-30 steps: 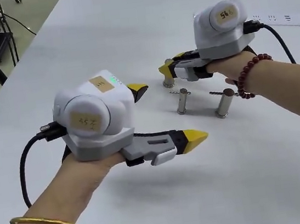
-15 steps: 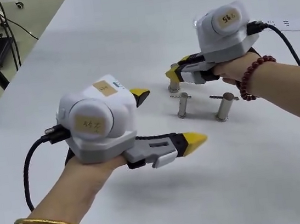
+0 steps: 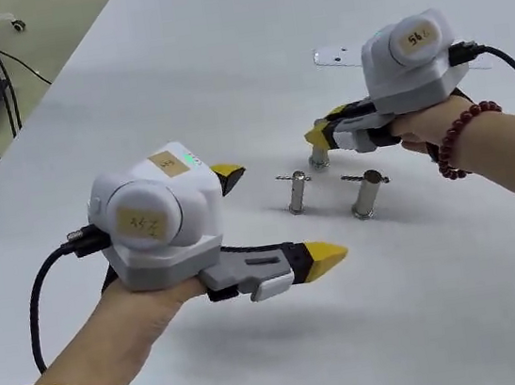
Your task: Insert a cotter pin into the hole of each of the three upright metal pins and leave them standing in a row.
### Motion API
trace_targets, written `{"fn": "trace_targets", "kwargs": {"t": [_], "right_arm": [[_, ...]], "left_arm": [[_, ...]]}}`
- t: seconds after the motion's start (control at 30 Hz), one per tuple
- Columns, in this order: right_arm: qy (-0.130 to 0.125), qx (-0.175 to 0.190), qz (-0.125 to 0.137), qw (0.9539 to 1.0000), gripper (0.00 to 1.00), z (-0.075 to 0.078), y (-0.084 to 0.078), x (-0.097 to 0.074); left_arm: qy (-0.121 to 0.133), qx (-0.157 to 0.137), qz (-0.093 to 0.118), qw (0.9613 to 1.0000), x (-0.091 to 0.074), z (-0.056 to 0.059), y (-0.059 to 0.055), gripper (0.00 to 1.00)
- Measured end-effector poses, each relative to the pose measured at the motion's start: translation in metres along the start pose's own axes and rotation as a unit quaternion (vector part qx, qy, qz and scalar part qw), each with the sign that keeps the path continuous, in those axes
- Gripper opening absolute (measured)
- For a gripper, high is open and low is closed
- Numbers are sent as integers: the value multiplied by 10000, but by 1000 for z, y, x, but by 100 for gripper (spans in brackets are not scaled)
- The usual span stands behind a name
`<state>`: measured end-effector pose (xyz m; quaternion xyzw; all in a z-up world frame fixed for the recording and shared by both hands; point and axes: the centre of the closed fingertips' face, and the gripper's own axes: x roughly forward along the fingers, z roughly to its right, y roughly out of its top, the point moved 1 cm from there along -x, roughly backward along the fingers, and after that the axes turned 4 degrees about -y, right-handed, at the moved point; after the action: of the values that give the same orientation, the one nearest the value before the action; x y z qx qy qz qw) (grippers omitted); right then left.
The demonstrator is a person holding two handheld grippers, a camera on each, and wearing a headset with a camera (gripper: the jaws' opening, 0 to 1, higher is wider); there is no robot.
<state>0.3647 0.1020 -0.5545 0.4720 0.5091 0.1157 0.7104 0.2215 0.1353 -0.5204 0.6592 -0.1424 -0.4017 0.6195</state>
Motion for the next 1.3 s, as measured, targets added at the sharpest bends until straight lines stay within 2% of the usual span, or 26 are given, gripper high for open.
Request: {"fn": "trace_targets", "kwargs": {"t": [0.13,0.4,0.6,0.8,0.93,1.07,1.3], "right_arm": [[-99,100,-19,9999,8,11,-8,-11],[-348,119,-119,9993,8,30,-25,-33],[-554,257,-202,9979,8,28,-42,-58],[-662,378,-255,9968,8,35,-60,-80],[-692,555,-237,9958,8,29,-66,-91],[-728,542,-270,9955,8,23,-72,-102],[-690,440,-313,9962,8,10,-83,-115]], "left_arm": [[2,4,-62,10000,1,0,-3,88],[-56,11,12,10000,2,3,0,90],[-113,-10,53,9999,3,5,2,95],[-121,5,60,9999,1,6,4,99],[-152,18,-19,9999,1,6,1,99],[-197,142,-62,9997,1,10,2,99],[-263,179,-70,9995,1,14,4,99]]}}
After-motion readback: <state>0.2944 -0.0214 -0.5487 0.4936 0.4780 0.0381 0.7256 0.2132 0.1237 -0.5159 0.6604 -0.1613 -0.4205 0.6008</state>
